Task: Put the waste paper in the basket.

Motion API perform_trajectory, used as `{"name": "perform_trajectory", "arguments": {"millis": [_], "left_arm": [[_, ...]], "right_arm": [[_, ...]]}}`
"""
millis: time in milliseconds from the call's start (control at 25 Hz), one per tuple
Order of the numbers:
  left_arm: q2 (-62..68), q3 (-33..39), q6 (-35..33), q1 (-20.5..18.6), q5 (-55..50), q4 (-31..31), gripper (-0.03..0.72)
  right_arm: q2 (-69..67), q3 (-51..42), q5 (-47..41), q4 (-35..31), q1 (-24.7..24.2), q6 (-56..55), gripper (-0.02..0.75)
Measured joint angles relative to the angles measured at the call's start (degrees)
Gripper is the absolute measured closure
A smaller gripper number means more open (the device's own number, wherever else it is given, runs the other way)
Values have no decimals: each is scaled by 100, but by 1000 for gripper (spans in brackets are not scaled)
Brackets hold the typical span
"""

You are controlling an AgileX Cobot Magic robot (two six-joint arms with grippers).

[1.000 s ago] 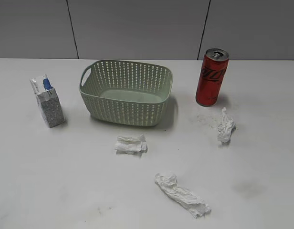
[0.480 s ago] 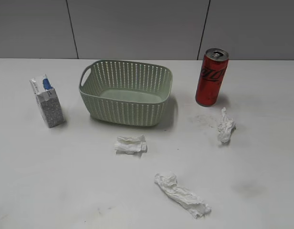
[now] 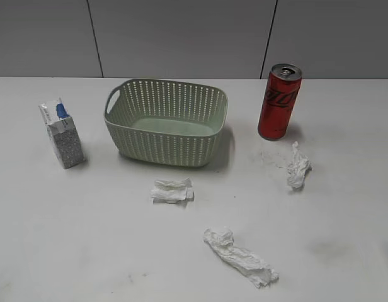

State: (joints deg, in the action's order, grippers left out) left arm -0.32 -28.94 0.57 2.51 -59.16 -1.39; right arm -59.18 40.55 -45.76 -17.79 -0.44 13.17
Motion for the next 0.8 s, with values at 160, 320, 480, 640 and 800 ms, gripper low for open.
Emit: {"name": "perform_trajectory", "arguments": {"millis": [160, 320, 480, 640, 800], "left_arm": [[0, 0, 1, 0, 0, 0, 97], [0, 0, 1, 0, 0, 0, 97], [0, 0, -1, 0, 0, 0, 97], [0, 0, -7, 0, 0, 0, 97], [0, 0, -2, 0, 0, 0, 97]], "right_arm": [[-947, 375, 435, 35, 460, -6, 167], [-1836, 639, 1157, 429, 1319, -701, 167], [-2752, 824, 1848, 1287, 1872, -2123, 167], [-3604, 981, 2385, 1620, 1997, -2794, 167], [-4376, 1183, 2915, 1695, 1997, -2962, 167]]}}
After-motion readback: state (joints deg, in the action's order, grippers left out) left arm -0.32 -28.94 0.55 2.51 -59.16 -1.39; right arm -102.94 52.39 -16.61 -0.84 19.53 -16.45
